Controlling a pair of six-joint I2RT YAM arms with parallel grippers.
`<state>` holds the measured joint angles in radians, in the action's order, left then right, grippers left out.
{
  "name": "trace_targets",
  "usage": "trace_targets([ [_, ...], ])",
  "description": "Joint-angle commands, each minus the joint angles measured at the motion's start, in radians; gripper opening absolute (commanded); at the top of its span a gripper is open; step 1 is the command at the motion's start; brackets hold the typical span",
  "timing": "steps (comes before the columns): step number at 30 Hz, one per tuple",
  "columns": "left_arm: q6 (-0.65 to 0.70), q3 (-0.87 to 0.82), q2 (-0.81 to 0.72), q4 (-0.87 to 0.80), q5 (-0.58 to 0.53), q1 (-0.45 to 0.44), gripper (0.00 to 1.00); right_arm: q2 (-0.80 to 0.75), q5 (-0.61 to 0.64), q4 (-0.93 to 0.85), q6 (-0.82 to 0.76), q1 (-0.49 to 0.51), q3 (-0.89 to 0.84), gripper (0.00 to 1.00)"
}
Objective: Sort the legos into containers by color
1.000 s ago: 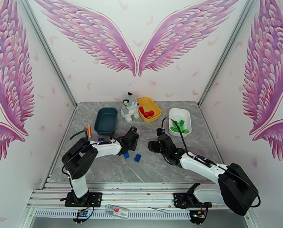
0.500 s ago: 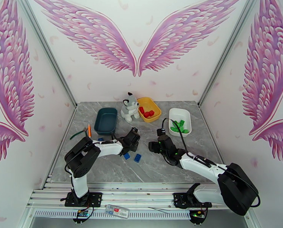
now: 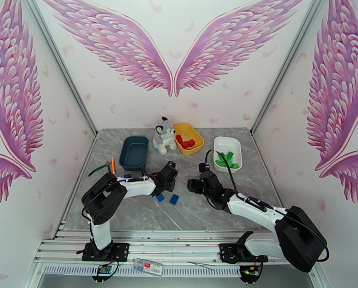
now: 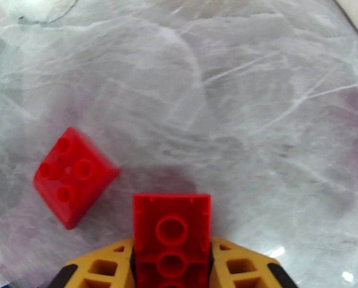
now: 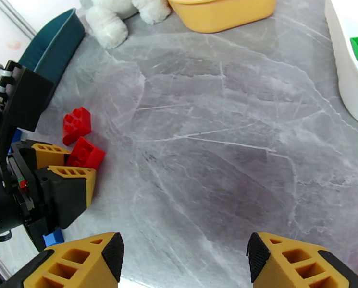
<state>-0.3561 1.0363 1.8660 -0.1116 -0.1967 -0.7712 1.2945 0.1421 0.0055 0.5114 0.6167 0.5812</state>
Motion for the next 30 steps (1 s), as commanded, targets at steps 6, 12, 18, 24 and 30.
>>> trace_targets([
  [6,-0.118,0.026,-0.063,0.281,0.349,0.103,0.29,-0.052,-0.010,-0.021,0.111,0.005,0.042,0.99],
  [12,-0.228,0.160,0.050,0.413,0.439,0.138,0.29,-0.165,0.076,-0.013,0.094,0.003,0.003,0.99],
  [18,-0.311,0.317,0.179,0.534,0.415,0.140,0.29,-0.319,0.199,-0.051,0.080,-0.003,-0.065,0.99],
  [24,-0.307,0.433,0.277,0.593,0.311,0.144,0.33,-0.504,0.229,-0.159,0.067,-0.006,-0.109,0.99],
  [30,-0.272,0.622,0.427,0.576,0.280,0.148,0.34,-0.683,0.190,-0.185,0.055,-0.007,-0.173,0.99],
])
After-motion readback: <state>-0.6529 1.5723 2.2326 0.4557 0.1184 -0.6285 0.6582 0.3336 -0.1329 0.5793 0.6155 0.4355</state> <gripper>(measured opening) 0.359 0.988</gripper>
